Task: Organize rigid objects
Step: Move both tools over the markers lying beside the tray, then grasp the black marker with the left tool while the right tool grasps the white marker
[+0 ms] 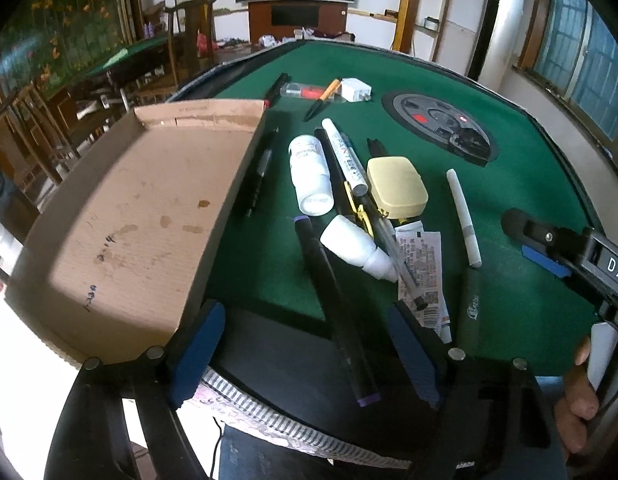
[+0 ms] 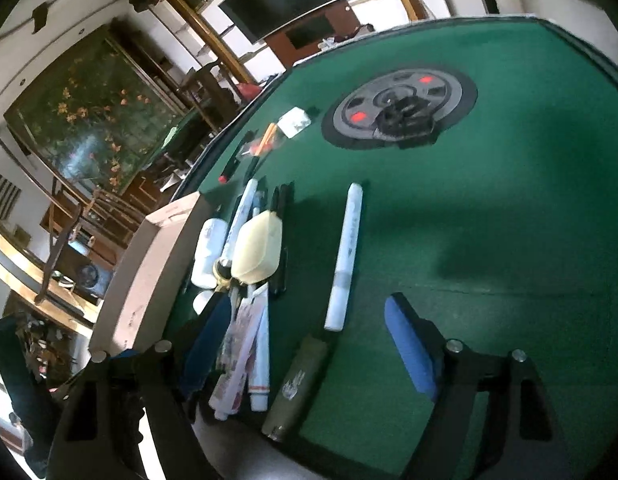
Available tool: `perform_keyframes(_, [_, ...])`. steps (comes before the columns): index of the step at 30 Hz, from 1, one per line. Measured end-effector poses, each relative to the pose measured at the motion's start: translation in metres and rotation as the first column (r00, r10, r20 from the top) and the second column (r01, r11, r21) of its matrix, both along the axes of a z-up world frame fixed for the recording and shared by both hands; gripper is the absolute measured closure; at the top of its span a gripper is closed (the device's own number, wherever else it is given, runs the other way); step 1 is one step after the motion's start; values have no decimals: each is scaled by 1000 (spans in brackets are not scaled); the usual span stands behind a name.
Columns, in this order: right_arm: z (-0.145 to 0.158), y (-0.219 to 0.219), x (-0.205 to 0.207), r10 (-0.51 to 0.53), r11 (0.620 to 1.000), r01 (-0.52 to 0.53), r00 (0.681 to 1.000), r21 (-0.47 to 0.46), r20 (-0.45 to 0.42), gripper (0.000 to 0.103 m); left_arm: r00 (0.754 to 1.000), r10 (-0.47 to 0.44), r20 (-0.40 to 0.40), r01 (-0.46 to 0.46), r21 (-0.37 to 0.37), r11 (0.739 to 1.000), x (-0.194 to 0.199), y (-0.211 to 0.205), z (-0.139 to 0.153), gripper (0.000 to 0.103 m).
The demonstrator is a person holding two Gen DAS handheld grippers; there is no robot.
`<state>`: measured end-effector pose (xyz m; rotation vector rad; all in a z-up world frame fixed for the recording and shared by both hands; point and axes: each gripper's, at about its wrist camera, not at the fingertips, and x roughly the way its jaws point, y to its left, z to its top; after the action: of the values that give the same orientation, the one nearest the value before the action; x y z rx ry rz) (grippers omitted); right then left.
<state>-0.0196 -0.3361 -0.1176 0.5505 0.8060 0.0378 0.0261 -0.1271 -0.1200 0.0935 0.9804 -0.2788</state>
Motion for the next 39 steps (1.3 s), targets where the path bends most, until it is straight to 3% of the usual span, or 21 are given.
perform_keyframes(4, [-2, -2, 5, -2, 1000, 2, 1000, 8, -12, 27, 1000, -3, -11, 3, 0, 1000, 8, -5, -2, 18])
perform_keyframes(9, [-7, -3, 12, -18, 1000, 18, 999, -4, -36, 33, 1000, -17, -15, 17, 44, 999, 10, -15, -10, 29])
perform_keyframes(12, [-13, -3, 27, -24, 999, 22, 997, -24, -79, 37, 999, -26, -38, 29, 81, 996, 13, -19, -21, 45])
perform_keyframes(14, [-14, 0, 37, -30, 998, 25, 994, -55, -103, 39, 997, -30, -75, 35, 66, 997, 15, -18, -28, 66])
perform_keyframes(17, [-21, 3, 56, -49, 994, 33, 987, -107, -152, 43, 997, -13, -72, 18, 61, 998, 15, -14, -31, 88])
perform_keyframes(23, [-30, 17, 67, -95, 955, 38, 979, -295, -181, 69, 999, 5, -51, -4, 2, 1000, 8, 0, -24, 89])
perform_keyframes(27, [-32, 16, 61, -124, 936, 54, 975, -347, -183, 90, 998, 14, -58, -16, -35, 999, 6, 4, -21, 89])
perform_keyframes(32, [-30, 7, 47, -133, 958, 83, 977, -274, -168, 91, 999, 12, -50, -15, -78, 997, -7, 14, -13, 89])
perform_keyframes(34, [-23, 7, 34, -110, 976, 84, 987, -199, -119, 91, 999, 11, -47, -16, -116, 993, -12, 22, -6, 89])
perform_keyframes(36, [-10, 14, 21, -106, 976, 92, 992, -198, -62, 91, 999, 14, -49, -22, -166, 986, -16, 33, 5, 89])
perform_keyframes(39, [10, 33, 12, -10, 996, 12, 1000, -93, 19, 91, 999, 30, -35, -37, -249, 968, -16, 55, 28, 89])
